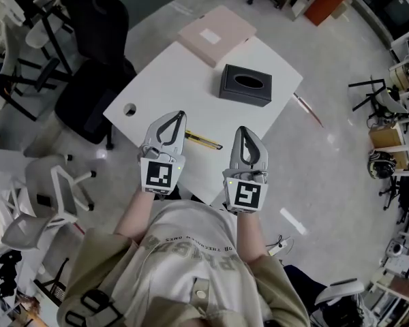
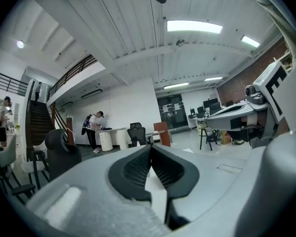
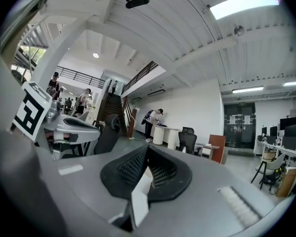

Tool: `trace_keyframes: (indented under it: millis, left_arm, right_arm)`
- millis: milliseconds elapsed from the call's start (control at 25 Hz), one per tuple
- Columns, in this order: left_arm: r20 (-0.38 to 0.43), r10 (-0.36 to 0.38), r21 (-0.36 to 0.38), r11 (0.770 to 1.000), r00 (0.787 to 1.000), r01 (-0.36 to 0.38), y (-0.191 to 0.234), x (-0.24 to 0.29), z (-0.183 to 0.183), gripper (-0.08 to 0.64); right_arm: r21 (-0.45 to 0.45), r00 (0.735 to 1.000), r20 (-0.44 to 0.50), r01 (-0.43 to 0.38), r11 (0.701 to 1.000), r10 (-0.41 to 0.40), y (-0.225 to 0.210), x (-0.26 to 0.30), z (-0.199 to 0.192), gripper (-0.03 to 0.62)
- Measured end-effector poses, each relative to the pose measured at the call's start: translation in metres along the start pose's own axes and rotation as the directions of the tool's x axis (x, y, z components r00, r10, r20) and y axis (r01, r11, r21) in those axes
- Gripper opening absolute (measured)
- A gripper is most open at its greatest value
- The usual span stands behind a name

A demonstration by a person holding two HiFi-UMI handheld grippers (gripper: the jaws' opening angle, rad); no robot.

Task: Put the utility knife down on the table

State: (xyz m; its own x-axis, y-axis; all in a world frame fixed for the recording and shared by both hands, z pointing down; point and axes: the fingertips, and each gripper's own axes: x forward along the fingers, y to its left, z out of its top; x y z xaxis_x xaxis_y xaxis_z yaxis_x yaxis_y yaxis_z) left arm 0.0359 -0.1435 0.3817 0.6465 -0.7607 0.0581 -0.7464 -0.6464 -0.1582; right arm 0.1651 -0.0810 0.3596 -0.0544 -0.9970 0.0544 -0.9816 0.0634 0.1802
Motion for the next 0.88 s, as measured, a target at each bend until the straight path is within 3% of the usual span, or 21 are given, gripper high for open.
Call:
trace_keyframes:
  millis: [360, 880]
  left_arm:
    - [0.085, 0.050, -0.059, 0.997, 0.995, -0.045, 0.012, -0.015, 0.026, 0.008]
    - [0.121, 0.054, -0.042, 0.998, 0.991, -0.049, 0.017, -0.021, 0.032, 0.008]
  right_arm:
    - [-0.002, 0.998, 0.038, 0.049, 0.999, -0.048, -0.004, -0.001, 0.012, 0.002]
    - [0.044, 0.995, 0.071, 0.072, 0.996, -0.075, -0.007, -0.003, 0.015, 0.000]
